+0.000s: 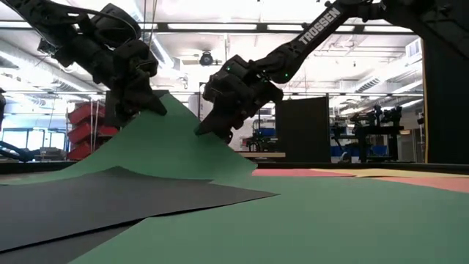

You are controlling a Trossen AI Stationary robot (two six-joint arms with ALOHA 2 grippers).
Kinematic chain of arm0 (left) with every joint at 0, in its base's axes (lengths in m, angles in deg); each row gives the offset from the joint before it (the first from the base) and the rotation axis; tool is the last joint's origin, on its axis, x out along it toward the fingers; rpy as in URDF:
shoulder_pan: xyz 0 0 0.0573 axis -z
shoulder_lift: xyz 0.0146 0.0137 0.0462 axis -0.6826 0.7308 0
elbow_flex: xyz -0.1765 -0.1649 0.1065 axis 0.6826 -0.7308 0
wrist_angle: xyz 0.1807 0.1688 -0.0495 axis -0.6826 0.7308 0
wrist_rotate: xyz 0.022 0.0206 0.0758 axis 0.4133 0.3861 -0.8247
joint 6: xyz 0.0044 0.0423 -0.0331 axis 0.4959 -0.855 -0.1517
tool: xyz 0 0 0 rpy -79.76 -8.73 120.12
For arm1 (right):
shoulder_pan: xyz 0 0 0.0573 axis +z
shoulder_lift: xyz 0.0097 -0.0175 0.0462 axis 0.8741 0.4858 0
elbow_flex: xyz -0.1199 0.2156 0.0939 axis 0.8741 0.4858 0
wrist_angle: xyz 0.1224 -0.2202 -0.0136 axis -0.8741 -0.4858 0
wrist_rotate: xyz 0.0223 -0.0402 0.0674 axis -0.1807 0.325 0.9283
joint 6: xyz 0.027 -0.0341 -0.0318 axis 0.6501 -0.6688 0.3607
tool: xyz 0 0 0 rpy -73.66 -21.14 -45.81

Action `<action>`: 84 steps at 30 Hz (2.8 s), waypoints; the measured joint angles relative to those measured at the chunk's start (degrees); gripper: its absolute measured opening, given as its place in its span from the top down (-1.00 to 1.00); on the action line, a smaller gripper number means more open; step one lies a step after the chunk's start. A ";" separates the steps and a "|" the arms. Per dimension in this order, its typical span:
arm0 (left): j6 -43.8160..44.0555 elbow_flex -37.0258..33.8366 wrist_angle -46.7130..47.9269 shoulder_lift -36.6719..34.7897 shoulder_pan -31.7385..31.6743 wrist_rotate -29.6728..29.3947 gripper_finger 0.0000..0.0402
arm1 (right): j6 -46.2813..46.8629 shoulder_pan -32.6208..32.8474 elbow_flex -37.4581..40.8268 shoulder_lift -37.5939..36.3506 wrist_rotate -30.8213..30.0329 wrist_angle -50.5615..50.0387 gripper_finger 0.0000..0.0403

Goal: Organize paper
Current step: Stack the green colored paper on top of the green colored papers

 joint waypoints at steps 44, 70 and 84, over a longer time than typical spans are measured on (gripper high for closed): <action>-11.84 0.00 0.21 0.00 -1.18 -15.65 0.99 | -6.14 0.68 -12.28 0.81 -21.90 -5.50 1.00; -19.23 19.88 18.65 0.00 -0.34 -18.67 1.00 | -10.94 4.51 -27.44 0.70 -27.09 -25.40 1.00; -19.06 35.25 33.86 -2.12 -0.46 -20.41 1.00 | -11.06 7.24 -31.50 0.70 -20.72 -35.35 1.00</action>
